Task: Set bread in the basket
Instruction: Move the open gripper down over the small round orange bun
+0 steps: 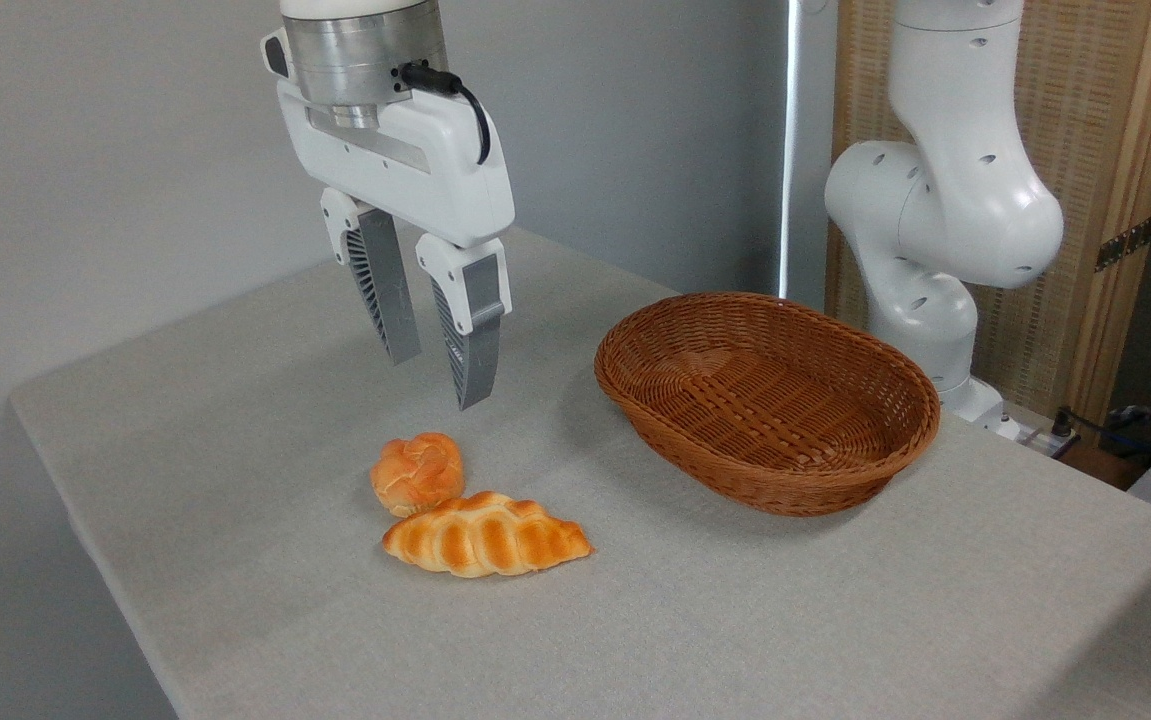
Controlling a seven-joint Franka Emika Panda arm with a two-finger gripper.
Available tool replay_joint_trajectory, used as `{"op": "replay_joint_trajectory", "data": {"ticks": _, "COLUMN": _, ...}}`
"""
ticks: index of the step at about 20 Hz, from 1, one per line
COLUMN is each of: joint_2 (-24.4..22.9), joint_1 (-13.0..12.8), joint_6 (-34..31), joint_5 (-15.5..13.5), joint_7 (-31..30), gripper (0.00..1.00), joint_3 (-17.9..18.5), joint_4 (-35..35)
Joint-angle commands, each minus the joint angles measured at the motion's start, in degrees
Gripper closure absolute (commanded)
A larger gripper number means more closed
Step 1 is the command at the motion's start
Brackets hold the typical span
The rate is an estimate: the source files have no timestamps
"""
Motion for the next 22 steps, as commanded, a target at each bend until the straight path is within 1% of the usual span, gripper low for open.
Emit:
{"op": "replay_joint_trajectory", "data": {"ticks": 1, "joint_2": -0.74, "joint_1": -0.42, "joint_6": 0.82, "joint_5": -1.36, "joint_7": -0.32, "gripper": 0.0, "joint_3": 0.88, "joint_4": -0.99}}
{"op": "replay_joint_trajectory", "data": {"ticks": 5, "joint_2": -0.74, "joint_1": -0.51, "joint_6": 0.21, "joint_5": -1.8, "joint_7": -0.41, "gripper": 0.0, "joint_3": 0.35, "joint_4": -1.08}}
{"op": "replay_joint_trajectory", "data": {"ticks": 8, "joint_2": 0.4, "joint_1": -0.69, "joint_6": 0.12, "joint_5": -2.07, "joint_7": -0.59, "gripper": 0.0, "joint_3": -0.08, "joint_4": -1.08}}
{"op": "replay_joint_trajectory", "data": {"ticks": 10, "joint_2": 2.15, "joint_1": -0.77, "joint_6": 0.12, "joint_5": -1.98, "joint_7": -0.76, "gripper": 0.0, "joint_3": -2.53, "joint_4": -1.08}}
{"op": "replay_joint_trajectory", "data": {"ticks": 12, "joint_2": 2.86, "joint_1": -0.86, "joint_6": 0.12, "joint_5": -1.54, "joint_7": -0.76, "gripper": 0.0, "joint_3": -3.07, "joint_4": -1.51}}
{"op": "replay_joint_trajectory", "data": {"ticks": 17, "joint_2": 2.08, "joint_1": -1.21, "joint_6": 0.64, "joint_5": -1.45, "joint_7": -0.24, "gripper": 0.0, "joint_3": -3.25, "joint_4": -3.44}}
{"op": "replay_joint_trajectory", "data": {"ticks": 18, "joint_2": 1.99, "joint_1": -1.39, "joint_6": 1.17, "joint_5": -1.37, "joint_7": -0.06, "gripper": 0.0, "joint_3": -3.6, "joint_4": -4.58}}
{"op": "replay_joint_trajectory", "data": {"ticks": 19, "joint_2": 1.55, "joint_1": -1.39, "joint_6": 2.22, "joint_5": -1.28, "joint_7": 0.29, "gripper": 0.0, "joint_3": -4.82, "joint_4": -5.99}}
{"op": "replay_joint_trajectory", "data": {"ticks": 21, "joint_2": 0.76, "joint_1": -1.39, "joint_6": 6.86, "joint_5": -1.28, "joint_7": 0.38, "gripper": 0.0, "joint_3": -6.76, "joint_4": -10.63}}
{"op": "replay_joint_trajectory", "data": {"ticks": 22, "joint_2": -0.81, "joint_1": -1.39, "joint_6": 10.02, "joint_5": -1.36, "joint_7": 0.38, "gripper": 0.0, "joint_3": -7.55, "joint_4": -13.7}}
